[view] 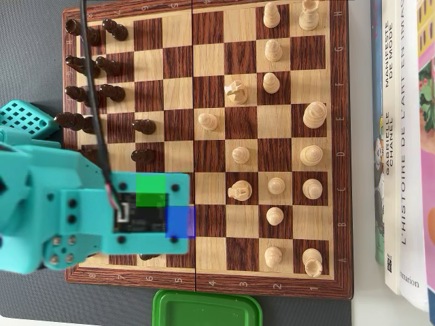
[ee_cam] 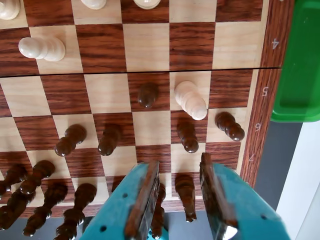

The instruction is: Play chess

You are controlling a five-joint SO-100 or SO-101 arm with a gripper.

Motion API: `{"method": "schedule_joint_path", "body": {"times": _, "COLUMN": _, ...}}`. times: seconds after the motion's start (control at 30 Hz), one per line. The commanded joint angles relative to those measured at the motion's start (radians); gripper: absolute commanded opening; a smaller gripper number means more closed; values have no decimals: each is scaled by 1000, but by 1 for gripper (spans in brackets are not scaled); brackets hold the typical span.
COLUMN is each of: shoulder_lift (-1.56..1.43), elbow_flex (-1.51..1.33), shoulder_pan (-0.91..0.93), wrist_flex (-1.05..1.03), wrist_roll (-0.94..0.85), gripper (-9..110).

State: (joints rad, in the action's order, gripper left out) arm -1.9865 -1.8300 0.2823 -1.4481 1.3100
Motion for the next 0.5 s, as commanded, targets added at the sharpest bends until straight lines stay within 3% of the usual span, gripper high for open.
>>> {"method": "schedule_joint_path", "body": {"times": 0.0, "shoulder_lift": 38, "elbow_flex": 77, "shoulder_pan": 2, "wrist_flex": -5, "wrist_roll": -6, "gripper": 14}}
{"method": "schedule_joint_path", "body": {"times": 0.47, "shoulder_lift": 229, "elbow_flex": 170, "shoulder_pan": 31, "wrist_flex": -3, "wrist_roll": -55, "gripper": 14}}
